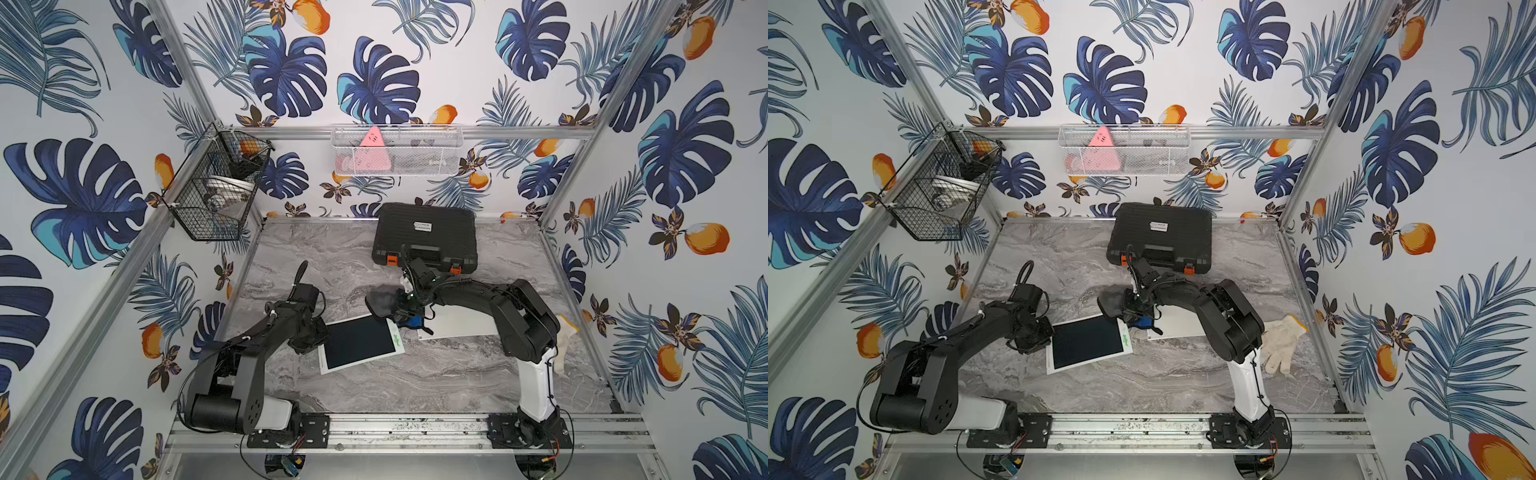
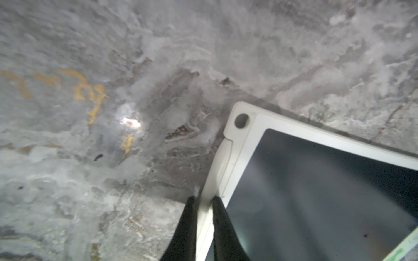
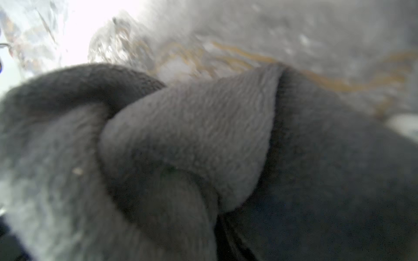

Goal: Wipe the drawing tablet
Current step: Wipe the dirt from the drawing tablet.

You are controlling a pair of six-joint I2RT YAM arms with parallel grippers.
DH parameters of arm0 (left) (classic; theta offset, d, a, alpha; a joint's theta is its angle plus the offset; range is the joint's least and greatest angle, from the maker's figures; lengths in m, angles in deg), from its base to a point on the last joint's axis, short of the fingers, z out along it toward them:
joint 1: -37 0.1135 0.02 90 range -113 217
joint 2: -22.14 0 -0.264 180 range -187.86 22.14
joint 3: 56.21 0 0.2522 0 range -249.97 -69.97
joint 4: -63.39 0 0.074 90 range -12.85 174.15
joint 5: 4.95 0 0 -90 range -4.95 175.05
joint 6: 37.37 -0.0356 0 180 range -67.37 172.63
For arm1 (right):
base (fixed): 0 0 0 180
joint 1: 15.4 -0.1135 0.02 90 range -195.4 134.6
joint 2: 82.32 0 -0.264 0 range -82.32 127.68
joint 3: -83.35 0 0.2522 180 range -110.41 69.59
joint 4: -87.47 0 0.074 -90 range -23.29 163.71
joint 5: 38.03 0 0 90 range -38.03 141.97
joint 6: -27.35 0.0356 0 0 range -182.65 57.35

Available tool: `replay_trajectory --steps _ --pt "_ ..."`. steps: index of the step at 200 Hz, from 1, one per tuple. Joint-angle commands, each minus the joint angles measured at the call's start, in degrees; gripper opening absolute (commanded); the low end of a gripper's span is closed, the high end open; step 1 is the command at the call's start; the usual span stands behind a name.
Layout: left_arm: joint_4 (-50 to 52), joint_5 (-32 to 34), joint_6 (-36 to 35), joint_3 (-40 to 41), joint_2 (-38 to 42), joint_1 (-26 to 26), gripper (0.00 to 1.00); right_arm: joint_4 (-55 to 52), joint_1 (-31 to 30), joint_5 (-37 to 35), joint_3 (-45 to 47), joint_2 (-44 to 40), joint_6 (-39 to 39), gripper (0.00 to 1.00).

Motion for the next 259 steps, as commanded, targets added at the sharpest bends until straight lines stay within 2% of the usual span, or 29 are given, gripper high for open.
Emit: replay_trajectory --steps 1,27,62,111,131,160,195,211,230,259 --pt "1.84 -0.38 0.05 2.05 -2.89 -0.23 0.16 0.51 -3.23 9.55 -0.67 2.92 3.78 0.0" --pt "1.85 -0.47 0.02 2.03 -2.82 -0.23 0.16 -0.26 -0.8 10.27 0.84 3.24 2.98 0.0" --pt "1.46 -0.51 0.02 2.21 -3.08 -0.24 0.16 -1.65 1.38 10.01 3.86 -0.91 0.53 0.0" --pt "1.32 -0.46 -0.09 2.19 -3.35 -0.23 0.16 0.16 -4.36 10.86 0.74 3.08 3.4 0.0" --pt "1.32 -0.58 -0.15 2.13 -3.26 -0.22 0.15 2.33 -1.37 11.02 4.59 1.49 4.84 0.0" --pt "1.19 -0.6 -0.24 2.27 -3.1 -0.23 0.15 1.66 2.88 12.21 8.36 -1.0 2.09 0.0" --pt "0.92 -0.64 -0.37 2.04 -3.78 -0.23 0.15 2.64 -3.11 13.56 5.8 -0.01 3.79 0.0" --pt "0.9 -0.64 -0.35 2.0 -3.87 -0.23 0.15 4.59 -4.56 13.95 7.33 -0.23 5.66 0.0" --pt "0.98 -0.66 -0.36 2.03 -3.62 -0.22 0.15 6.12 -1.34 14.23 12.3 -2.26 5.88 0.0" --pt "0.98 -0.73 -0.36 2.04 -3.43 -0.23 0.15 2.93 2.83 13.87 17.07 -7.13 1.49 0.0"
